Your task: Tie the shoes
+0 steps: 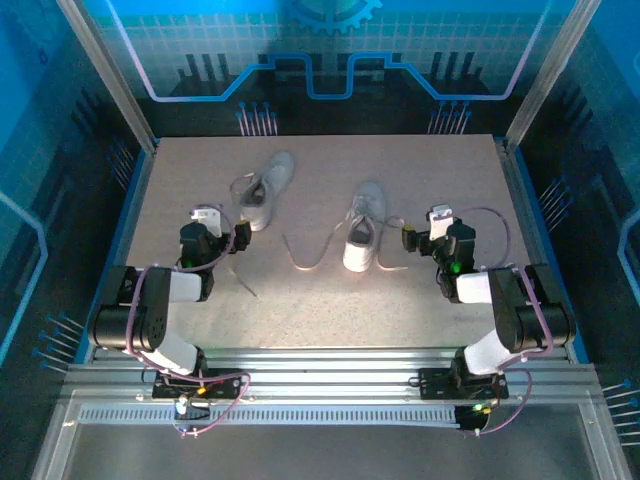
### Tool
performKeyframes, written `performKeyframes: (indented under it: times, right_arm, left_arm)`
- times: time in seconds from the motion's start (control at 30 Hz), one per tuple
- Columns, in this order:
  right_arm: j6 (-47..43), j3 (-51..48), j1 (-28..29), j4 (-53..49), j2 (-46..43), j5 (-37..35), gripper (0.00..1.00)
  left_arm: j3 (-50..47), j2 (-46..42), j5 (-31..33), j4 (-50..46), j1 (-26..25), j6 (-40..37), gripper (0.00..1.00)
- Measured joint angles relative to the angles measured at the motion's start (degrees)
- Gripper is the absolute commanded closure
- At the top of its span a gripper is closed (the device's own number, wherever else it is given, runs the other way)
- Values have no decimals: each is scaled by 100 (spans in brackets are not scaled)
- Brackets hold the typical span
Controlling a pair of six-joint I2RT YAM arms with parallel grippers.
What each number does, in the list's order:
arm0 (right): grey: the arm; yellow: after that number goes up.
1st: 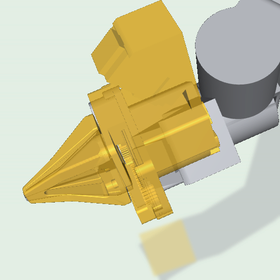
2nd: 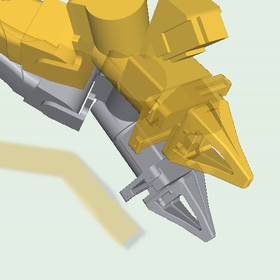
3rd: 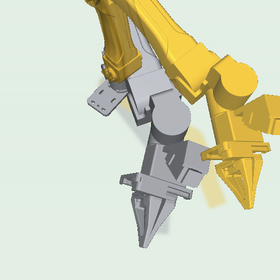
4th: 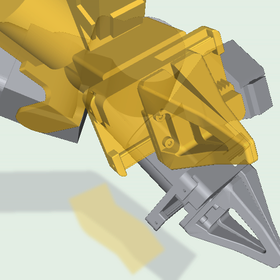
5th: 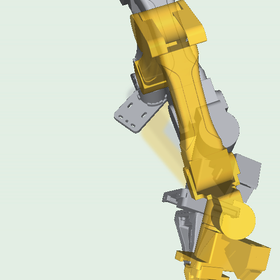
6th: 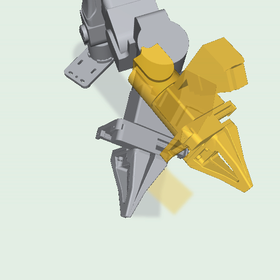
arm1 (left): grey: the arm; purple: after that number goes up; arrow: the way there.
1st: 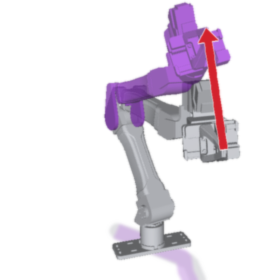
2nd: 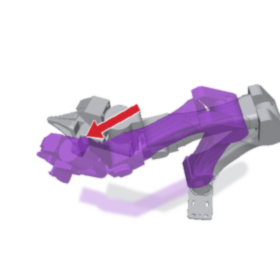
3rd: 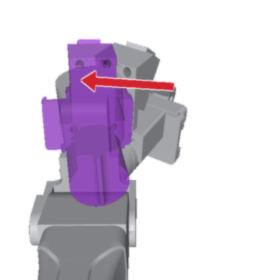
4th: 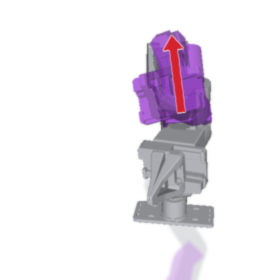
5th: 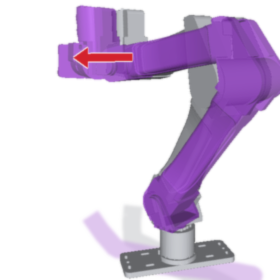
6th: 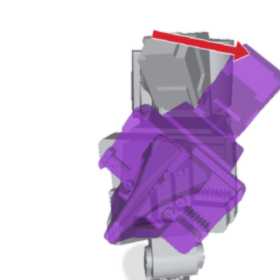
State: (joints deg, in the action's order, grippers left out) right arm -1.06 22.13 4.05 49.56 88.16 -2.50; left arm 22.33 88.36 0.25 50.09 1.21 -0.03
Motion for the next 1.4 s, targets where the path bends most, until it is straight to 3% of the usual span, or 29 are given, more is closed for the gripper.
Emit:
performKeyframes:
  times: [1.4]
  right_arm:
    - [20,2,-111,-227,-179,170,2]
  left_arm:
    - [-83,-120,-63,57,0,-4,1]
